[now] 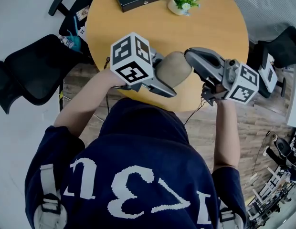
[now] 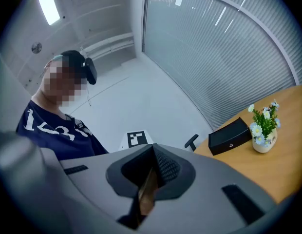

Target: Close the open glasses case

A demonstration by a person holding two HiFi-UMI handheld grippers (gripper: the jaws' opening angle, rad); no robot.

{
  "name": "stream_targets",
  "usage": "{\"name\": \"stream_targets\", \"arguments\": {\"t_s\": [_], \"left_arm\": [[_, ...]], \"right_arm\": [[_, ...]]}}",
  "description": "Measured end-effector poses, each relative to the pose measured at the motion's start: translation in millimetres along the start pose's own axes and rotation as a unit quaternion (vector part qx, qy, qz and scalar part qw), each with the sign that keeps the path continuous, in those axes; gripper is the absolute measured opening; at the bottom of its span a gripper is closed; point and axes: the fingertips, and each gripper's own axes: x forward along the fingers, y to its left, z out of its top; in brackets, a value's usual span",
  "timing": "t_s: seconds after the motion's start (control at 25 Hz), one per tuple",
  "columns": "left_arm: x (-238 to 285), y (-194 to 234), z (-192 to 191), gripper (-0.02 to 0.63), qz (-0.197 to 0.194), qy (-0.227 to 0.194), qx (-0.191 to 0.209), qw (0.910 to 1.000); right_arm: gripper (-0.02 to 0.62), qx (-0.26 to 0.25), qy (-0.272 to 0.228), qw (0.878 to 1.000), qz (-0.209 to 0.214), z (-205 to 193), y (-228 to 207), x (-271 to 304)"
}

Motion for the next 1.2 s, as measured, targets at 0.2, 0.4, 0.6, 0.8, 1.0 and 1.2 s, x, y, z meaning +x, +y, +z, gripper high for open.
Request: {"name": "stream_targets", "arguments": {"t_s": [0.2,0.4,0.6,0.8,1.0,1.2], "left_arm": [[5,11,-20,0.29,0.019,0.053,-0.002,0.9984],[8,40,-48,0.293,0.037,0.035,-0.045,0.9976],[-4,104,-93,0.317,0.115,-0.028,-0.074,0.9902],[6,133,-127,0.319,0.12,-0.043,-0.077,0.9888],[-34,158,-130,0.319,0.123,-0.168,-0.162,0.9645],[-67,175,-135,0.319,0.205,-0.18,-0.15,0.9502]], "right_arm": [[0.023,-0.001,0.043,0.999,-0.001,-13,-8,9],[0.023,0.044,0.037,0.998,-0.019,-48,-42,9],[0.023,0.131,0.001,0.988,-0.078,-114,-99,-5],[0.023,0.23,-0.05,0.967,-0.099,-168,-137,-20],[0.023,0.293,-0.102,0.938,-0.153,-199,-169,-53],[0.026,0.244,-0.069,0.935,-0.25,-216,-193,-71]]}}
